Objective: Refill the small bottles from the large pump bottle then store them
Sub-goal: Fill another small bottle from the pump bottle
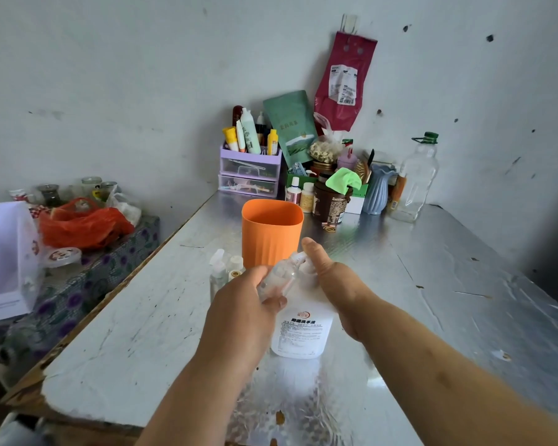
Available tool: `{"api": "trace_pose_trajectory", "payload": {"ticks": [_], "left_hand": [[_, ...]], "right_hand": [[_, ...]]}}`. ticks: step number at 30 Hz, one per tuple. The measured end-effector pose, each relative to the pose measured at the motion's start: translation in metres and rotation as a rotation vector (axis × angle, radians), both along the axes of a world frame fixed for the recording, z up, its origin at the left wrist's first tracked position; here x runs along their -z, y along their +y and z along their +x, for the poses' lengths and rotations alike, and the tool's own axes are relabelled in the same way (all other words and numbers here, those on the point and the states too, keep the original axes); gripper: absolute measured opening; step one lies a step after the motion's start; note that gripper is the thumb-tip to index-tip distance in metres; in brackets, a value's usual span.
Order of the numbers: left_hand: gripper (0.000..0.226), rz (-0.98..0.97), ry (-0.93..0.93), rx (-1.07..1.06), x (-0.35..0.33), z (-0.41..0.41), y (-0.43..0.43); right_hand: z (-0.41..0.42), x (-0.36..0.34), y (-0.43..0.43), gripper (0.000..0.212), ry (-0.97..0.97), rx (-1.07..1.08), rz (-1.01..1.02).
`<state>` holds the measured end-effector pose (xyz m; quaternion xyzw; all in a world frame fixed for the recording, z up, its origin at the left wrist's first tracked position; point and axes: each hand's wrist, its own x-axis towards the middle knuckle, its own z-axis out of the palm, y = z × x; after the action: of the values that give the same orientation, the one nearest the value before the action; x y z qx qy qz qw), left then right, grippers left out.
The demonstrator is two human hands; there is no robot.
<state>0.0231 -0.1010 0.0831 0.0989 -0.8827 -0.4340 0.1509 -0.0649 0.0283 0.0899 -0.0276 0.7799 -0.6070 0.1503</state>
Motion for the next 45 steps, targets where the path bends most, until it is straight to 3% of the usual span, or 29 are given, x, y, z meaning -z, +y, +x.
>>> {"api": "trace_pose_trajectory", "payload": {"ticks": [3,8,17,26,33,39,45], "left_hand": [[0.036,0.003,0.01,0.004,-0.003,0.001,0.0],[0.035,0.024,0.009,0.002,-0.004,0.001,0.001],[0.034,0.062,0.017,0.017,-0.001,-0.001,-0.001],[0.035,0.016,0.004,-0.002,0.002,0.0,0.0],[0.04,0.049,0.003,0.014,-0.002,0.0,0.001],[0.028,0.055,0.023,0.005,-0.003,0.0,0.001],[0.031,0.024,0.028,0.002,0.0,-0.001,0.0]], "right_hand": [[-0.002,-0.002,-0.001,0.087,-0.046,-0.004,-0.051],[-0.003,-0.003,0.0,0.085,-0.062,-0.015,-0.064],[0.0,-0.003,0.002,0.052,0.03,0.005,-0.059],[-0.003,0.008,0.0,0.076,0.029,0.008,-0.04],[-0.003,0.001,0.001,0.075,-0.055,-0.012,-0.059],[-0.003,-0.002,-0.001,0.082,-0.05,0.018,-0.067],[-0.001,-0.002,0.0,0.051,0.014,0.024,-0.051]]}}
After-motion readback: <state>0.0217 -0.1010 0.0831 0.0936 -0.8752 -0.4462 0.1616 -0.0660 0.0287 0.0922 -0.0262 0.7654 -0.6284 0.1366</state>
